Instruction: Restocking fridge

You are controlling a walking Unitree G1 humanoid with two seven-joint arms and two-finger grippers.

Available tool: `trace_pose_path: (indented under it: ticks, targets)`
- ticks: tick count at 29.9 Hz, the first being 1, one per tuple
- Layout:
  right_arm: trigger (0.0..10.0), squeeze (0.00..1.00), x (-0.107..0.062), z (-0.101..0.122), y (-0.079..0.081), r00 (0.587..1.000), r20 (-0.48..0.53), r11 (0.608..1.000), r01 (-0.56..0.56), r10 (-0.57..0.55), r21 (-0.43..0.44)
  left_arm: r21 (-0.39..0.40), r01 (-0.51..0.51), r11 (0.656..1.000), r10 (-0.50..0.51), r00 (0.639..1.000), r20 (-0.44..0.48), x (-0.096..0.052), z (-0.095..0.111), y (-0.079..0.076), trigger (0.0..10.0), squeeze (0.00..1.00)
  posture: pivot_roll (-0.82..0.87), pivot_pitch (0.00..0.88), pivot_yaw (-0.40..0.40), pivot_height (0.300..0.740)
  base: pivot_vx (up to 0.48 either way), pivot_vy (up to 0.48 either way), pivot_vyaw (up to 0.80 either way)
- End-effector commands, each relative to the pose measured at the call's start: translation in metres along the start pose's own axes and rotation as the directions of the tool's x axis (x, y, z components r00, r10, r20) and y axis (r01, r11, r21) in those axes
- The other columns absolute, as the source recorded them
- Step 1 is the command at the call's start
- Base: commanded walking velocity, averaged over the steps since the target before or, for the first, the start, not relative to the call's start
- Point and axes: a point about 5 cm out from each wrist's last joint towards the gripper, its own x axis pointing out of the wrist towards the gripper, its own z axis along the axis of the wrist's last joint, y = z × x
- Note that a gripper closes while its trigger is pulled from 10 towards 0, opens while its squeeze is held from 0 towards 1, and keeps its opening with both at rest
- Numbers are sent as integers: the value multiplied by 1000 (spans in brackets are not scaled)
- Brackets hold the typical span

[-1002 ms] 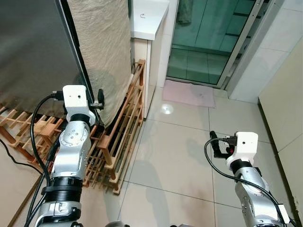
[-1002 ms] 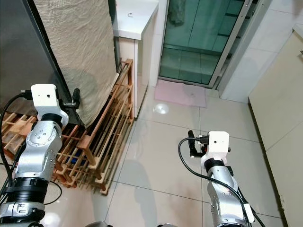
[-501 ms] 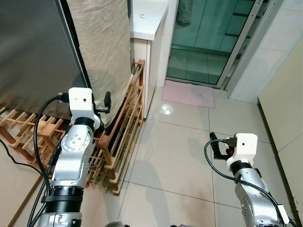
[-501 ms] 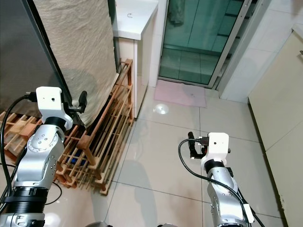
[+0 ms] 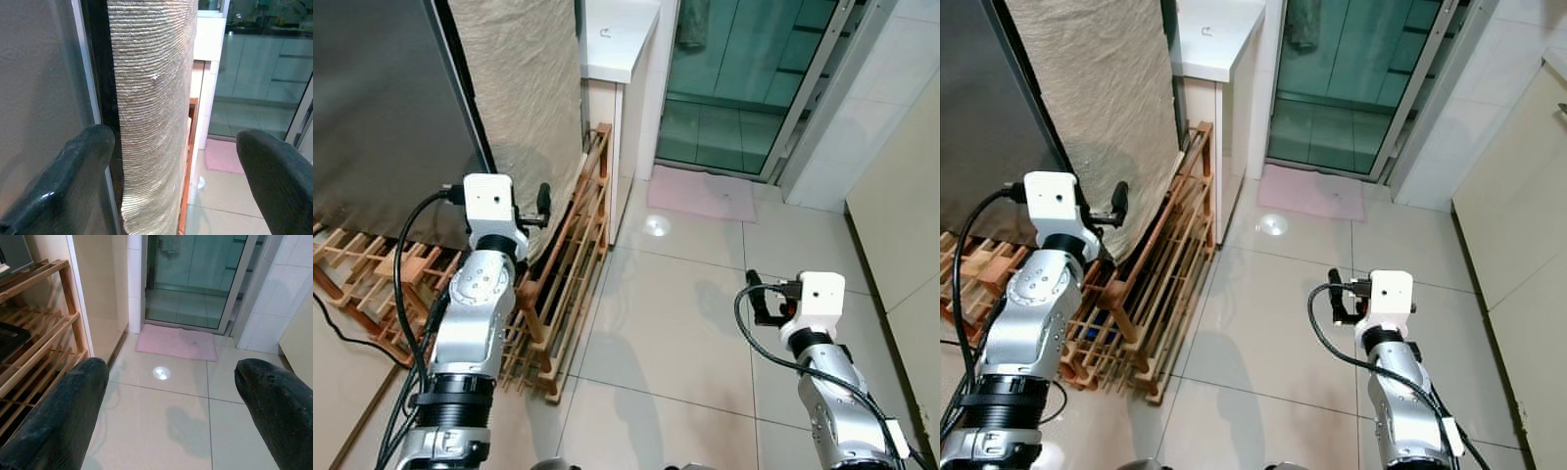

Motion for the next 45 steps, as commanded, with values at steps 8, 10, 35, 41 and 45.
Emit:
trace_pose_path:
  ticks: [8, 10, 35, 41, 45]
  targets:
    - [10000, 0, -2, 1, -6, 1000, 10, 1000, 19, -19, -18, 0, 18, 1000, -18, 1000, 10, 6, 2, -6, 10000, 0, 13, 0, -27, 740, 0, 0, 0]
    - [10000, 0, -2, 1, -6, 1000, 10, 1000, 20, -20, -17, 0, 15, 1000, -15, 1000, 11, 7, 3, -6, 10000, 0, 13, 0, -27, 740, 0, 0, 0]
    - [10000, 0, -4, 1, -8, 1000, 8, 999, 27, -27, -18, -97, 43, 994, -52, 995, -90, 23, -7, -32, 10000, 0, -2, 2, -33, 740, 0, 0, 0]
    - [10000, 0, -4, 1, -8, 1000, 9, 999, 28, -28, -19, -79, 52, 996, -59, 994, -90, 23, -8, -35, 0, 0, -6, 4, -32, 740, 0, 0, 0]
    - [10000, 0, -5, 1, -9, 1000, 7, 999, 30, -30, -20, -87, 46, 995, -54, 994, -93, 25, -7, -33, 0, 0, -6, 5, -33, 740, 0, 0, 0]
